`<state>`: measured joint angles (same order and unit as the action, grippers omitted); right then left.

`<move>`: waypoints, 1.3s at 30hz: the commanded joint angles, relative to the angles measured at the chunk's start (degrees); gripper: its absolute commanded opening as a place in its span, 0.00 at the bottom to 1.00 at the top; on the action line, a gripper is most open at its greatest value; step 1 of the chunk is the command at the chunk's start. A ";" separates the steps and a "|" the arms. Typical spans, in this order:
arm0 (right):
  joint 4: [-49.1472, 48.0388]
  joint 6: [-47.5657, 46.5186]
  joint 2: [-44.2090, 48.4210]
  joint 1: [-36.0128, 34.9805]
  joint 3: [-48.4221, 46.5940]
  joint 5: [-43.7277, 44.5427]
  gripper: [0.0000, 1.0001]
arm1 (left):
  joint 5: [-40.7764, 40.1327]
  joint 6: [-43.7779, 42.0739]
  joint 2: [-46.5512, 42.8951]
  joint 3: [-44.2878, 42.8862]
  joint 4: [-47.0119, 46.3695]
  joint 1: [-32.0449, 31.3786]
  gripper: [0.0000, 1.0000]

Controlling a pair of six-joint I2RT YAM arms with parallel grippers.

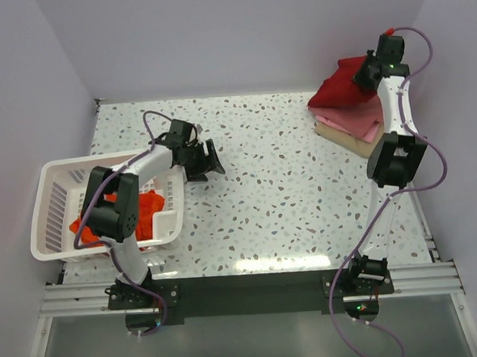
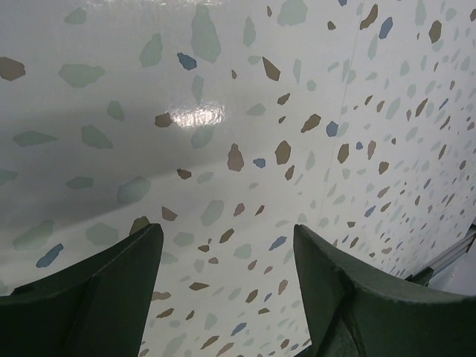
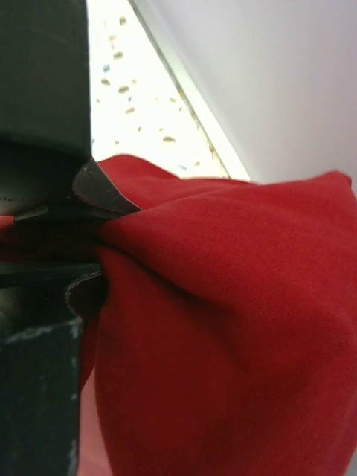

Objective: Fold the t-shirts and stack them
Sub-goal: Neatly place the folded tshirt to the corner

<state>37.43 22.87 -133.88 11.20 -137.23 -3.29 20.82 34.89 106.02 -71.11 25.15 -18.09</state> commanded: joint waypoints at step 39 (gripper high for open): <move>5.20 -8.64 41.76 -6.79 39.48 6.45 0.99 | -12.19 -6.24 -10.04 -11.59 5.26 -10.12 0.95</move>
<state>39.97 13.56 -97.12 7.75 -101.25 6.31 12.14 30.33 100.05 -79.20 29.10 -26.55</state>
